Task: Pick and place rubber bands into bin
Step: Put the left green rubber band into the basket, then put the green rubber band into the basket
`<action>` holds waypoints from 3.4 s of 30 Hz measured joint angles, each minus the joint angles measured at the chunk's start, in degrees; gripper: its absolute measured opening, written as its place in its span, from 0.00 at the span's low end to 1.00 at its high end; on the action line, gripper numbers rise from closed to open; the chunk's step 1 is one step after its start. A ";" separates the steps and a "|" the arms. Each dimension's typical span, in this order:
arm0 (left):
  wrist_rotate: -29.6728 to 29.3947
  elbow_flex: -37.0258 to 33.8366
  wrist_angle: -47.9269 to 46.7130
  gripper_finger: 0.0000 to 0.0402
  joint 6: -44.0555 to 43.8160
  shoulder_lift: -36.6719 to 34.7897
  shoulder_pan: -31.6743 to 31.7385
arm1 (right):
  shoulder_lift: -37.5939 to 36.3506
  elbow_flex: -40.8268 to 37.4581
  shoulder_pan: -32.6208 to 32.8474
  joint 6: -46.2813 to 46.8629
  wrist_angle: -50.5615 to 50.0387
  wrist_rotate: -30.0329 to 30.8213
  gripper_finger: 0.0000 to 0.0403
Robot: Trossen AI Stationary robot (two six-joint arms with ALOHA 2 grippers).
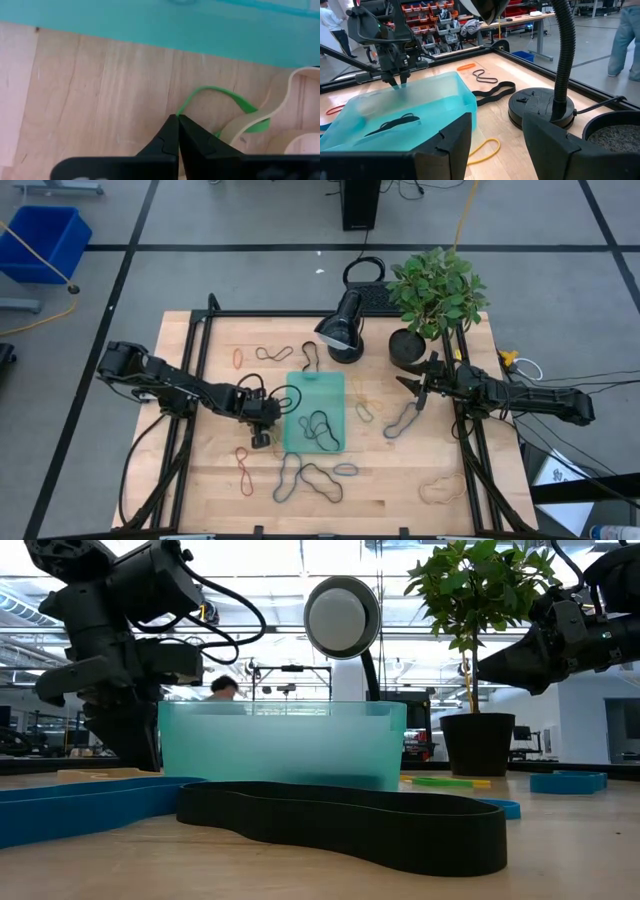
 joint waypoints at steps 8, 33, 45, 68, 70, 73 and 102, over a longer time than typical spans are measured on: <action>-1.86 6.35 -12.96 0.01 0.60 -4.06 -0.02 | 0.09 -0.01 -0.01 0.00 0.00 -0.06 0.42; -8.04 26.39 -12.88 0.00 11.03 -6.29 0.00 | 1.44 0.00 -0.02 0.02 2.15 -0.09 0.42; -9.25 26.39 -5.05 0.01 14.18 3.63 1.14 | 3.21 0.00 0.20 -1.57 2.36 -4.86 0.42; -6.71 26.35 0.95 0.08 10.75 14.42 4.52 | 15.76 8.56 9.16 -7.25 2.96 -2.89 0.42; -6.69 26.35 1.04 0.08 10.60 14.37 4.52 | 18.28 10.65 10.19 -8.55 2.96 -2.22 0.42; -6.69 26.35 0.98 0.08 9.03 14.37 4.52 | 22.79 14.31 11.81 -11.24 2.96 0.31 0.42; -6.73 26.35 0.02 0.37 12.81 14.30 4.52 | 67.66 31.56 20.44 -3.39 2.06 6.11 0.42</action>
